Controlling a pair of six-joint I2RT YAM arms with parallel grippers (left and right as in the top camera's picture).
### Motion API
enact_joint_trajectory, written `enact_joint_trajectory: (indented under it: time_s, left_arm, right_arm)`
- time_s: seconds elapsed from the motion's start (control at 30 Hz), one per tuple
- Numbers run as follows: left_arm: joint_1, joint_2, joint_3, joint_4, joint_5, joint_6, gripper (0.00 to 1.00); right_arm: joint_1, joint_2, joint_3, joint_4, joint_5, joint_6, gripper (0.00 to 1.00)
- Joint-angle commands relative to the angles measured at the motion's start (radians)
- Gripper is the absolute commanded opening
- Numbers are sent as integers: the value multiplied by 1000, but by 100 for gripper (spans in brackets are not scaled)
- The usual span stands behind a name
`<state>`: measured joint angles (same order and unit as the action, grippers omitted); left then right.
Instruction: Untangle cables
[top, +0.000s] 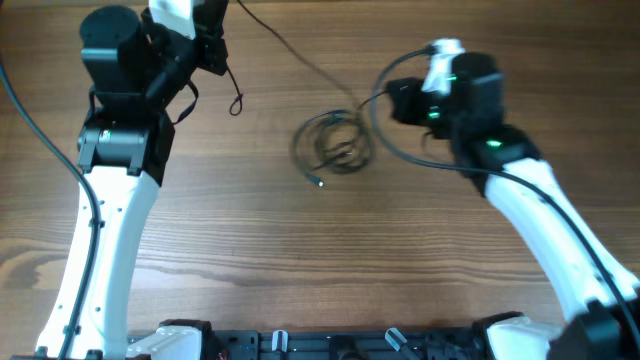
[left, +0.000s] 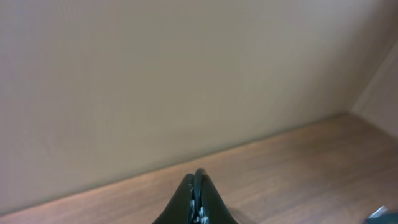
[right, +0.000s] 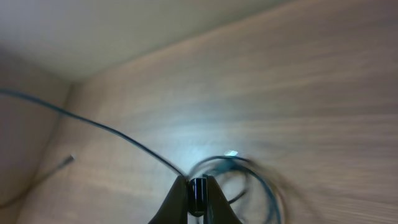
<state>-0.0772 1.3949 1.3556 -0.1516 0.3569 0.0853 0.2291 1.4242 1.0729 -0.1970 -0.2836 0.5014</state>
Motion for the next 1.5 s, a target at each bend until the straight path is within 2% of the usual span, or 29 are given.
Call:
enact_joint_trajectory:
  time_s: [0.0, 0.37, 0.77, 0.8, 0.83, 0.93, 0.97, 1.0, 1.1, 1.3, 1.47]
  left_arm:
    - [4, 43, 19, -29, -70, 44, 4]
    - [11, 129, 19, -48, -184, 71, 4]
    - [151, 137, 19, -64, -187, 30, 5]
    - [158, 137, 19, -78, -186, 31, 11]
    - [160, 137, 19, -89, -187, 31, 22]
    - [160, 137, 19, -115, -186, 31, 60]
    - [160, 137, 19, -120, -179, 30, 95]
    - [160, 137, 19, -124, -158, 30, 100]
    - [159, 137, 19, -144, -35, 30, 100]
    - [122, 137, 19, -190, 356, 31, 100]
    - [43, 137, 19, -191, 500, 42, 100]
  right_arm:
    - [-71, -112, 34, -40, 22, -55, 5]
    - [-242, -304, 165, -187, 21, -83, 5]
    - [-323, -352, 178, -232, 21, -79, 5]
    - [-323, -351, 178, -237, 21, -80, 5]
    - [-323, -349, 178, -238, 21, -80, 4]
    - [-323, -343, 178, -238, 8, -79, 4]
    - [-323, -342, 178, -238, -2, -79, 5]
    - [-322, -338, 178, -239, -15, -79, 5]
    - [-322, -319, 178, -239, -58, -79, 5]
    - [-321, -256, 178, -234, -145, -56, 5]
    - [-295, -208, 178, -189, -267, -57, 5]
